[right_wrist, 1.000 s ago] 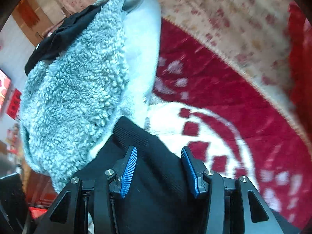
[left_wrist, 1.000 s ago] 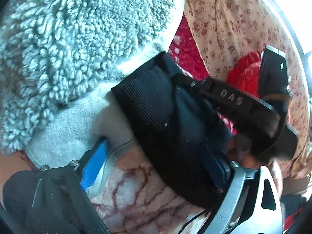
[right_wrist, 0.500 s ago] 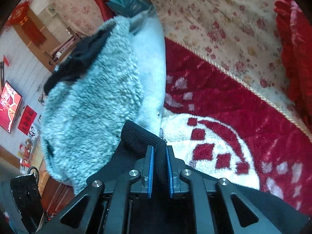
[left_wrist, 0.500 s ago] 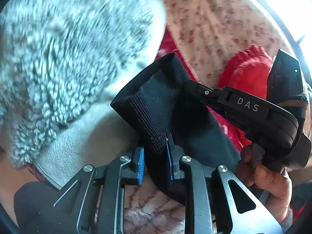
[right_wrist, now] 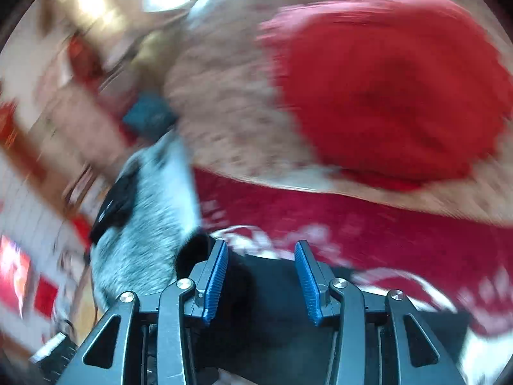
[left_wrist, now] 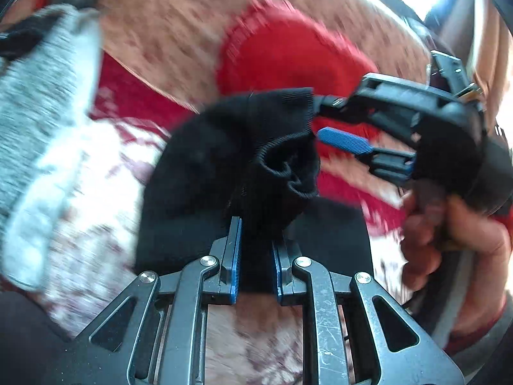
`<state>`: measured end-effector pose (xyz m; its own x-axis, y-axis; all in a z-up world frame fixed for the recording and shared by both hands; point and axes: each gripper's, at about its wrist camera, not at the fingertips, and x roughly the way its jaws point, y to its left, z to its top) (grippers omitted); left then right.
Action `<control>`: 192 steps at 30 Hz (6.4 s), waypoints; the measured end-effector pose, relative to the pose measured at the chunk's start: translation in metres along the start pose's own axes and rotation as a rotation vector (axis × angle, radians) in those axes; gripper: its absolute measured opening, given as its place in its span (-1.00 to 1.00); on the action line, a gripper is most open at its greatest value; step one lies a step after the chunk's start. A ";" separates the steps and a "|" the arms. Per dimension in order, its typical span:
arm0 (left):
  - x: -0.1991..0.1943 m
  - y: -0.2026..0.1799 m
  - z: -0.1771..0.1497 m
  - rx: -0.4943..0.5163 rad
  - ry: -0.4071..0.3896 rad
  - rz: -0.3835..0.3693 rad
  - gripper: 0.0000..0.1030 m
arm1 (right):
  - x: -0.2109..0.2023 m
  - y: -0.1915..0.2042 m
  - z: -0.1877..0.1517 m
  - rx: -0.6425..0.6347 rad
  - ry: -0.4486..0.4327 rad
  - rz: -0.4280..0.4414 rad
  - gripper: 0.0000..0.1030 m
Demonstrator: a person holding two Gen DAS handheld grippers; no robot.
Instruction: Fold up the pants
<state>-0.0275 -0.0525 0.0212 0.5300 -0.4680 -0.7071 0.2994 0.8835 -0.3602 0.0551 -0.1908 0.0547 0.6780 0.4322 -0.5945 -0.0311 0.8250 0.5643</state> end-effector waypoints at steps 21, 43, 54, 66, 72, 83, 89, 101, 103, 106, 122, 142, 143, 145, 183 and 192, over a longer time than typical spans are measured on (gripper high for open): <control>-0.018 0.041 -0.012 0.019 0.058 0.075 0.03 | 0.002 -0.059 -0.061 0.198 0.138 0.077 0.04; 0.014 -0.003 -0.012 0.067 0.145 0.081 0.18 | -0.063 -0.100 -0.075 0.055 0.102 -0.219 -0.78; 0.015 -0.011 0.031 0.065 0.074 0.163 0.18 | -0.111 -0.071 -0.048 -0.031 -0.013 -0.291 -0.64; 0.077 -0.019 0.045 0.087 0.127 0.187 0.35 | -0.018 -0.077 -0.044 -0.098 0.121 -0.292 -0.66; 0.085 -0.022 0.048 0.088 0.115 0.197 0.46 | -0.006 -0.081 -0.032 -0.117 0.113 -0.297 -0.66; 0.058 -0.021 0.039 0.074 0.117 0.197 0.46 | -0.044 -0.049 -0.057 -0.156 0.129 -0.287 -0.65; 0.038 -0.018 0.030 0.060 0.103 0.183 0.46 | -0.062 -0.049 -0.078 -0.146 0.135 -0.300 -0.64; 0.041 -0.027 -0.005 0.089 0.147 0.195 0.46 | -0.063 -0.047 -0.111 -0.206 0.170 -0.325 -0.64; 0.040 -0.028 -0.004 0.088 0.147 0.196 0.46 | -0.065 -0.048 -0.112 -0.195 0.165 -0.318 -0.64; 0.037 -0.027 -0.003 0.082 0.148 0.194 0.46 | -0.071 -0.051 -0.105 -0.149 0.164 -0.288 -0.64; 0.019 -0.021 0.002 0.080 0.094 0.244 0.46 | -0.073 -0.041 -0.090 -0.139 0.109 -0.343 -0.49; 0.016 -0.022 0.002 0.069 0.082 0.255 0.46 | -0.075 -0.048 -0.087 -0.106 0.101 -0.341 -0.24; 0.016 -0.023 0.002 0.070 0.080 0.256 0.46 | -0.076 -0.048 -0.086 -0.106 0.097 -0.340 -0.24; 0.016 -0.023 0.002 0.069 0.082 0.256 0.46 | -0.076 -0.048 -0.086 -0.104 0.094 -0.338 -0.24; 0.019 -0.016 0.001 0.036 0.096 0.240 0.46 | -0.071 -0.055 -0.083 -0.115 0.114 -0.370 -0.18; 0.022 -0.016 0.000 0.035 0.105 0.235 0.46 | -0.070 -0.058 -0.081 -0.114 0.119 -0.377 -0.17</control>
<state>-0.0210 -0.0766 0.0113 0.5034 -0.2438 -0.8290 0.2060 0.9656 -0.1589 -0.0500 -0.2400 0.0172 0.5681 0.1251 -0.8134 0.1180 0.9658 0.2309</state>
